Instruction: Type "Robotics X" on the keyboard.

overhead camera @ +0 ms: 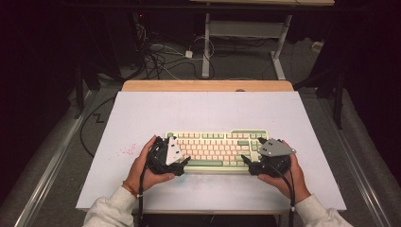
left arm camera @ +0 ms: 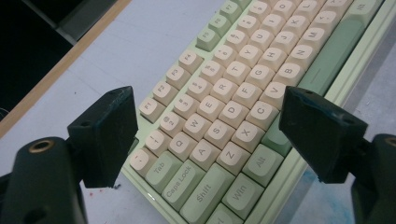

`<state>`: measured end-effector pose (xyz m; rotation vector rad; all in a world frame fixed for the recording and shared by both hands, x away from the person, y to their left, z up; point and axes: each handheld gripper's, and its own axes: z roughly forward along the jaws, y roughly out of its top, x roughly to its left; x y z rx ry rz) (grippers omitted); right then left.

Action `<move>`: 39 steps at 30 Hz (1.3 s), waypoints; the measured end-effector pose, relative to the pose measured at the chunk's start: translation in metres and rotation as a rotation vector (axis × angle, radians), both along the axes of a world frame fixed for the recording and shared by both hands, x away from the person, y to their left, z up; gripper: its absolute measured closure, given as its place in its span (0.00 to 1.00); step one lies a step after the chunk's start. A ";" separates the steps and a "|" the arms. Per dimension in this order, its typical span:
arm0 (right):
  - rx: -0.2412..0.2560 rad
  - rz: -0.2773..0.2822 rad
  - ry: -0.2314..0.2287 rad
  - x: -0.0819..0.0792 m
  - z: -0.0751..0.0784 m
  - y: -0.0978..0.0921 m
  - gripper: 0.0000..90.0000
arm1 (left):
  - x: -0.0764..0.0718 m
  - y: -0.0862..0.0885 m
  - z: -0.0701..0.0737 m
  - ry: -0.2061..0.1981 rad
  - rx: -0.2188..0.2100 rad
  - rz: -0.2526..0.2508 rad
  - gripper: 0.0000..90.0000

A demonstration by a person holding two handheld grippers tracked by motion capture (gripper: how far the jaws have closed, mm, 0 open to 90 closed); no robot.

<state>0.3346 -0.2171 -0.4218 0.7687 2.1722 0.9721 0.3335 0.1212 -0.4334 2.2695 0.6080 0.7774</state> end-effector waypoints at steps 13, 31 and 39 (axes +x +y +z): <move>-0.020 -0.009 -0.014 -0.011 0.006 -0.009 0.22 | -0.010 0.009 0.004 -0.019 0.007 -0.001 0.20; -0.042 -0.019 -0.027 -0.021 0.007 -0.019 0.22 | -0.023 0.022 0.002 -0.031 0.011 -0.001 0.20; -0.043 -0.022 -0.034 -0.025 0.006 -0.025 0.22 | -0.026 0.030 0.000 -0.028 0.009 0.007 0.19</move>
